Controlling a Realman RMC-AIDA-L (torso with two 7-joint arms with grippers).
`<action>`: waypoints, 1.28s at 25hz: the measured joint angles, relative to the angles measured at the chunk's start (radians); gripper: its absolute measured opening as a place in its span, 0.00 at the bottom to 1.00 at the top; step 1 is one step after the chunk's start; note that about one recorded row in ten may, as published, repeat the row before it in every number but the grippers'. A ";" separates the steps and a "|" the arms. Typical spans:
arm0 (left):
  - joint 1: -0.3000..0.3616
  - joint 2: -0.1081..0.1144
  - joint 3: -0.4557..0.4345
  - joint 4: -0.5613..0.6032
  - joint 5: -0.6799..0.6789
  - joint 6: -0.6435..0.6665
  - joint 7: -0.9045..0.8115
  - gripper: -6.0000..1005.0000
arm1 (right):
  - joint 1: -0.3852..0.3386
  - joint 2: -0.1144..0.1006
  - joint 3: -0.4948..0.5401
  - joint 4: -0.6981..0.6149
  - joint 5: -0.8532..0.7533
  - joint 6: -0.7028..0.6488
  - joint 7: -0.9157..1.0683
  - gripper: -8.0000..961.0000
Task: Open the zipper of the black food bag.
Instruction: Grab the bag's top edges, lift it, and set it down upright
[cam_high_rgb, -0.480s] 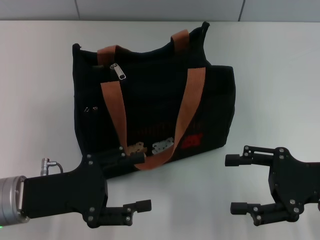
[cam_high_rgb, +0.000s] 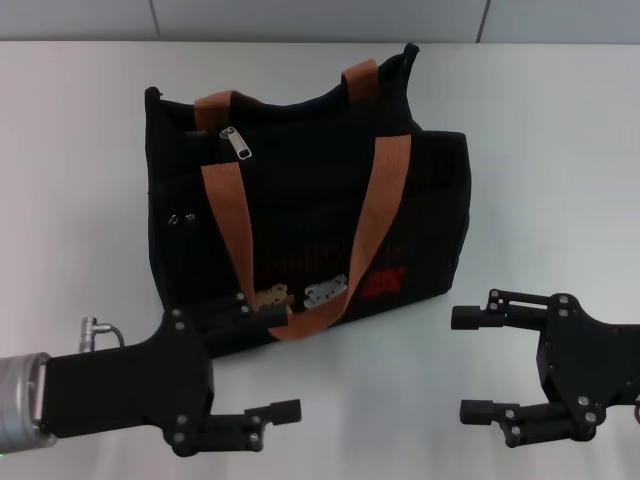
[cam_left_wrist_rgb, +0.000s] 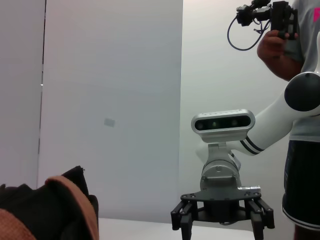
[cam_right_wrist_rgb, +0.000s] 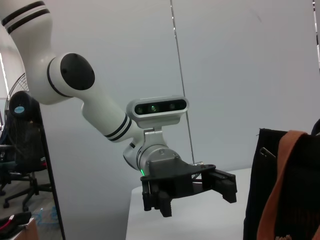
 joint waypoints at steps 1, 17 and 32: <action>0.003 0.001 -0.005 0.001 0.000 0.004 0.000 0.81 | -0.001 0.000 0.003 0.002 0.000 0.000 -0.003 0.88; 0.153 0.016 -0.342 0.067 -0.003 -0.007 0.002 0.80 | -0.001 0.000 -0.005 0.009 0.002 0.026 -0.007 0.88; 0.052 -0.004 -0.342 -0.052 -0.021 -0.190 0.063 0.80 | -0.002 0.000 -0.005 0.010 0.001 0.033 -0.008 0.88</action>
